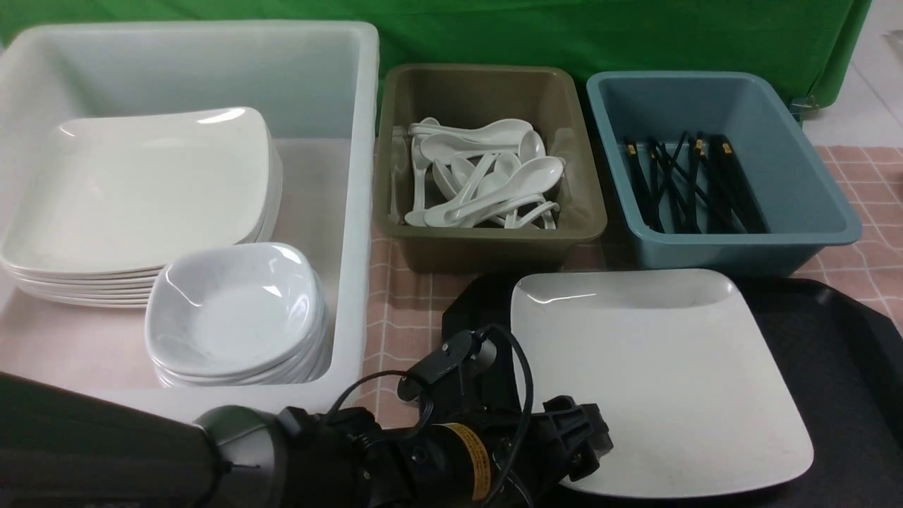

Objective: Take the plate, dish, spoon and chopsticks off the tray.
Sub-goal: Use the left arm to grab a plate from the dinner plate, then use the left arm to put the plate into the large storage box on the left

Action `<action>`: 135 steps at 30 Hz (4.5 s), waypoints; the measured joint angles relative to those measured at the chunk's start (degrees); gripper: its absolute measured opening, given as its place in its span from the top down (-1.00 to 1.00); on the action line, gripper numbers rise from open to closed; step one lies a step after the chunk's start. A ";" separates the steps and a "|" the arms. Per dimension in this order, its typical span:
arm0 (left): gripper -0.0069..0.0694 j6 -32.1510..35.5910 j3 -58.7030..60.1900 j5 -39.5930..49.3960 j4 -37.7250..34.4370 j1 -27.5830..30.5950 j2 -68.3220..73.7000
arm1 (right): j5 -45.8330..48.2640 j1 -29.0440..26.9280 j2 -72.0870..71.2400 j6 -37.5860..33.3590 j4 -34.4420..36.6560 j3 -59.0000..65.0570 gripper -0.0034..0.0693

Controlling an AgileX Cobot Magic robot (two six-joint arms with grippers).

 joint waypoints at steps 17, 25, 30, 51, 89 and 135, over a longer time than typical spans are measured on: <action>0.77 -7.49 -0.32 -15.49 -0.33 0.38 6.48 | -0.01 0.00 -0.08 0.13 0.05 0.00 0.57; 0.77 -8.04 -0.10 -15.91 1.83 0.47 5.94 | -0.01 0.00 -0.08 0.13 0.05 0.00 0.56; 0.78 -7.52 0.17 -8.58 4.21 0.41 1.89 | -0.01 0.00 -0.08 0.13 0.05 0.00 0.56; 0.77 -2.50 -2.65 15.40 11.35 0.69 -25.56 | -0.06 0.00 -0.08 0.19 0.05 0.00 0.52; 0.76 94.81 -23.25 63.46 -67.26 86.46 -28.40 | -1.09 0.00 -0.08 0.24 0.05 0.00 0.47; 0.81 106.24 -40.82 81.76 -54.16 80.39 -13.24 | 24.86 0.00 -0.54 -2.04 0.00 -24.41 0.82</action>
